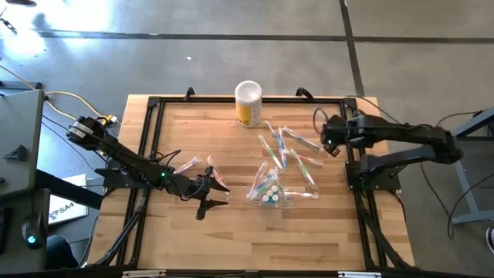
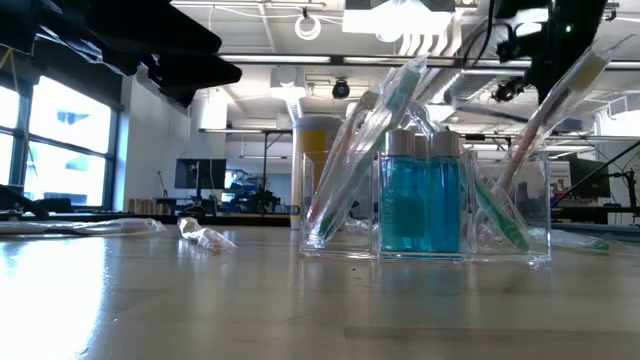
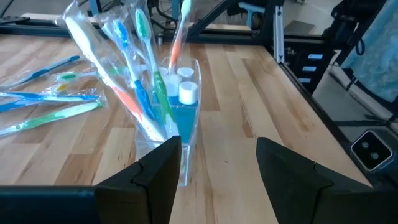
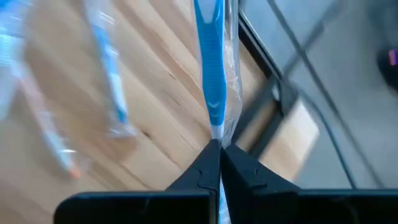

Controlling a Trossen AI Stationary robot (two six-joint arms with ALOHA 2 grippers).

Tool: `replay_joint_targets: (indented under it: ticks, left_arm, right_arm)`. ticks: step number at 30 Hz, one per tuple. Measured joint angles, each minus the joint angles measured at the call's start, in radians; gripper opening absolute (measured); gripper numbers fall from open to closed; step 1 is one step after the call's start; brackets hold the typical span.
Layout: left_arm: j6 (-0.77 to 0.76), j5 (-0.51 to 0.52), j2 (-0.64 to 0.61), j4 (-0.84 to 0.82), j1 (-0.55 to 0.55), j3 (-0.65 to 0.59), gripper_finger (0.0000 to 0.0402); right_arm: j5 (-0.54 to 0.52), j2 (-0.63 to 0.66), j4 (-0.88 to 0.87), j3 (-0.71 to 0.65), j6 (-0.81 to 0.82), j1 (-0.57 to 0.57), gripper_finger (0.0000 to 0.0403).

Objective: Pick & Place toothbrushing station
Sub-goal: Put the blue toothbrush in the transparent organizer

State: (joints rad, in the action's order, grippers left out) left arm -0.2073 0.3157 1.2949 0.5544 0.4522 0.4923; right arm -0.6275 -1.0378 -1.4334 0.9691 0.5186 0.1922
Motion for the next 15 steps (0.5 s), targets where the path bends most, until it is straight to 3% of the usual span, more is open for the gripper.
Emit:
replay_joint_targets:
  ticks: [7,15]
  left_arm:
    - [0.0,0.0,0.0,0.031,0.0,0.0,0.0203]
    - [0.006,0.012,0.0,0.029,0.0,0.0,0.0203]
  right_arm:
    - [-0.076,-0.078,0.046,0.106,-0.076,-0.243,0.0002]
    - [-0.297,-0.285,0.047,0.389,-0.268,-0.453,0.0002]
